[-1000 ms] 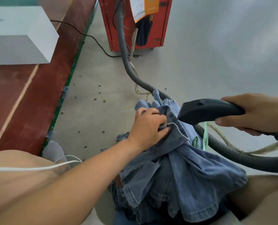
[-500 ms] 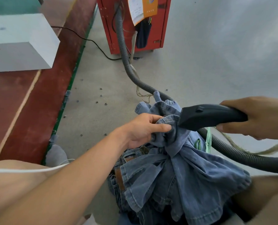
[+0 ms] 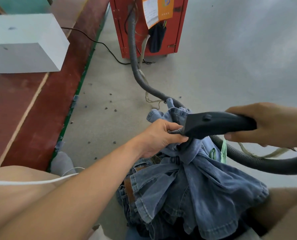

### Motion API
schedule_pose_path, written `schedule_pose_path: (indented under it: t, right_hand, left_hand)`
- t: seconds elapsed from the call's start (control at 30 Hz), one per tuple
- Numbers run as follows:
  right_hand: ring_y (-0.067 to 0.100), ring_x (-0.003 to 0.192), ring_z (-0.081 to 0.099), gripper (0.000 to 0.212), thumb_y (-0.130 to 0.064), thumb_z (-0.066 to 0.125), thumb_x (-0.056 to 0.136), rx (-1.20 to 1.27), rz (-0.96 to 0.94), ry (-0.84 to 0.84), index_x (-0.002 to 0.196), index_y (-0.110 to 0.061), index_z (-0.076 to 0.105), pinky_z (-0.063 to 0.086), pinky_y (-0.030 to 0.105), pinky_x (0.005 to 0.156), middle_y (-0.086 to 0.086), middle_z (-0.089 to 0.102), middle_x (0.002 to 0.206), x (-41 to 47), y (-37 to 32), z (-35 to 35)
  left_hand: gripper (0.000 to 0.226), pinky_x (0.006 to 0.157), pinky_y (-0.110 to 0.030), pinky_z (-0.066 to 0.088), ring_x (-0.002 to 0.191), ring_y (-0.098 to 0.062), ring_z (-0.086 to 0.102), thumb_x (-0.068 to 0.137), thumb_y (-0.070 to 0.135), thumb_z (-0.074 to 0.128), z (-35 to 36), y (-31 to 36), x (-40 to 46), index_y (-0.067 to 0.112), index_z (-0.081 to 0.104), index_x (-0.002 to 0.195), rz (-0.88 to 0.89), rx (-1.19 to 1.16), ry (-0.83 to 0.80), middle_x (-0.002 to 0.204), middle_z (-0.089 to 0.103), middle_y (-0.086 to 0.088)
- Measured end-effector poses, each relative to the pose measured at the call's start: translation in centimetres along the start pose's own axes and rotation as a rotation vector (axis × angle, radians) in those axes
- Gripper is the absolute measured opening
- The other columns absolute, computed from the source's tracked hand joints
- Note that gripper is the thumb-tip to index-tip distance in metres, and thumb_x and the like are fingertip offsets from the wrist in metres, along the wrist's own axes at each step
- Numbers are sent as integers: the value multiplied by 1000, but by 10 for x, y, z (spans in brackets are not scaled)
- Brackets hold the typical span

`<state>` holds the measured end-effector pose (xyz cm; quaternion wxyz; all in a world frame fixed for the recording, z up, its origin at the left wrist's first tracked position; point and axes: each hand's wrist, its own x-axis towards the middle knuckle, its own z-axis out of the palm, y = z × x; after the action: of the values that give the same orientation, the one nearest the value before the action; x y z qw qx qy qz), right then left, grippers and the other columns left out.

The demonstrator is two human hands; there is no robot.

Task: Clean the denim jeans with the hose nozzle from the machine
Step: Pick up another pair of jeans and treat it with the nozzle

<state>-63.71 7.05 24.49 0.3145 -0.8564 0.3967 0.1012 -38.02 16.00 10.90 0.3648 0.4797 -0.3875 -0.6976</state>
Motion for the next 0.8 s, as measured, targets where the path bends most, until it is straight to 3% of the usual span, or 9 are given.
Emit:
schedule_pose_path:
  t: [0.1, 0.2, 0.27, 0.33, 0.43, 0.5, 0.6, 0.7, 0.8]
  right_hand:
    - [-4, 59, 64, 18, -56, 68, 82, -38, -35, 109, 97, -54, 58, 43, 26, 54, -25, 67, 72, 9, -6, 5]
    - [-8, 60, 63, 19, -60, 66, 82, -51, -27, 214, 97, -55, 55, 42, 28, 55, -30, 65, 72, 7, -3, 0]
    - [-7, 60, 64, 23, -61, 67, 81, -70, -36, 179, 100, -56, 56, 43, 28, 53, -30, 66, 72, 3, 0, -2]
    - [-9, 67, 63, 26, -61, 67, 80, -110, -56, 116, 103, -57, 57, 43, 26, 56, -31, 66, 76, 1, -2, 4]
    - [-10, 77, 60, 23, -64, 62, 81, -119, -55, 129, 101, -54, 55, 43, 27, 59, -34, 64, 85, 10, -5, 12]
    - [-9, 74, 61, 20, -61, 63, 83, -87, -29, 221, 97, -49, 55, 43, 29, 58, -35, 63, 85, 16, -4, 8]
    - [-2, 53, 63, 18, -59, 66, 83, -42, -23, 275, 95, -50, 56, 44, 29, 55, -27, 66, 70, 15, 2, -4]
    - [2, 43, 62, 19, -56, 70, 81, -22, -18, 201, 95, -54, 57, 45, 28, 51, -20, 66, 62, 7, 8, -7]
    - [-3, 53, 64, 23, -58, 68, 79, -85, -11, 87, 99, -56, 57, 45, 26, 55, -26, 67, 72, 14, 2, 4]
  left_hand:
    - [23, 79, -23, 58, 74, -2, 66, 96, -2, 67, -1, -1, 1, 3, 74, 117, 4, -12, 24, 81, 74, 9]
    - [24, 86, -27, 57, 83, -6, 68, 96, 0, 68, 1, 1, 0, 2, 74, 119, -1, -1, 51, 91, 77, 4]
    - [26, 89, -26, 56, 87, -7, 68, 96, 0, 68, 2, 1, 1, 2, 74, 120, -3, -20, 64, 101, 78, -4]
    - [25, 103, -35, 52, 96, -15, 64, 95, 0, 69, 2, 0, 1, 4, 76, 118, -8, -11, 49, 115, 74, -19]
    - [22, 99, -35, 57, 99, -18, 67, 94, -1, 69, 0, -4, -1, 11, 80, 109, -39, -59, -13, 109, 75, -12]
    - [25, 91, -35, 60, 102, -21, 70, 95, -2, 67, -1, -4, -4, 9, 78, 114, -41, -132, -43, 112, 74, -11]
    - [26, 103, -51, 55, 116, -37, 63, 97, 0, 63, -9, -3, -6, -2, 68, 123, -73, -268, 29, 129, 64, -27]
    - [31, 113, -55, 45, 128, -42, 57, 101, 3, 55, -21, -3, -5, -4, 58, 131, -100, -441, 119, 139, 57, -31]
    - [30, 105, -49, 53, 121, -39, 60, 101, 8, 49, -25, -3, -8, 0, 59, 128, -130, -543, 88, 132, 58, -27]
